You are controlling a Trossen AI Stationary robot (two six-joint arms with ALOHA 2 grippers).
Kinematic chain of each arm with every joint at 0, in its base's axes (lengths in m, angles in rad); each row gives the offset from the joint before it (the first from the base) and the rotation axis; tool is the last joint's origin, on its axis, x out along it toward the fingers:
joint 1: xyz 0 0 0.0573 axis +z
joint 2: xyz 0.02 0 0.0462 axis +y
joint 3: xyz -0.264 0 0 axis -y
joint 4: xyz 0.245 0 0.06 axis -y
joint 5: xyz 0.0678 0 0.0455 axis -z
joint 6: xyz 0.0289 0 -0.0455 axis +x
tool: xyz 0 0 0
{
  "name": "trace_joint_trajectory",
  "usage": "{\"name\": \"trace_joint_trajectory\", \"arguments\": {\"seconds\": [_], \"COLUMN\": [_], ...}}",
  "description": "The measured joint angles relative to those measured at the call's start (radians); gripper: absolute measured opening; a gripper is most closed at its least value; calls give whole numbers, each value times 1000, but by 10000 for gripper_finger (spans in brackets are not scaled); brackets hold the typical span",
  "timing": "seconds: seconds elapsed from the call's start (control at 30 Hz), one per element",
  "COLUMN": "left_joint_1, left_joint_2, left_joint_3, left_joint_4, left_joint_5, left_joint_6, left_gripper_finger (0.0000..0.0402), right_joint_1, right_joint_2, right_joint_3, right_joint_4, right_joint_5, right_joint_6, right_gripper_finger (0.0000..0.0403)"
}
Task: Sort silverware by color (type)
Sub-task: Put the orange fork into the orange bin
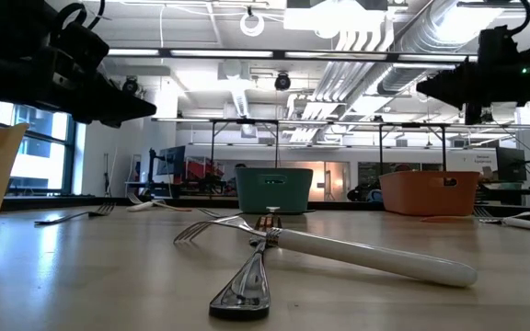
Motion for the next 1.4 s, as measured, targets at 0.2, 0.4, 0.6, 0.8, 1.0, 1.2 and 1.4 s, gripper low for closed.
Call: {"name": "trace_joint_trajectory", "arguments": {"seconds": [0.2, 0.4, 0.6, 0.8, 1.0, 1.2, 1.4], "left_joint_1": [0, 0, 0, 0, 0, 0, 0], "left_joint_2": [0, -7, -60, -133, -166, -169, -169], "left_joint_3": [0, 0, 0, 0, 0, 0, 0], "left_joint_4": [0, -2, -22, -62, -90, -121, -132], "left_joint_5": [0, -1, -22, -48, -56, -56, -56], "left_joint_6": [26, 31, 49, 75, 76, 49, 18], "left_gripper_finger": [0, 0, 0, 0, 0, 0, 0], "right_joint_1": [105, 219, 314, 377, 423, 463, 467], "right_joint_2": [14, 80, 165, 268, 391, 521, 668], "right_joint_3": [1, 1, 2, 3, 9, 129, 280], "right_joint_4": [1, 2, 2, -8, -23, -192, -480], "right_joint_5": [0, 25, 82, 107, 109, 184, 218], "right_joint_6": [32, 36, 31, 32, 38, 36, 62], "right_gripper_finger": [0, 0, 0, 0, 0, 0, 0]}}
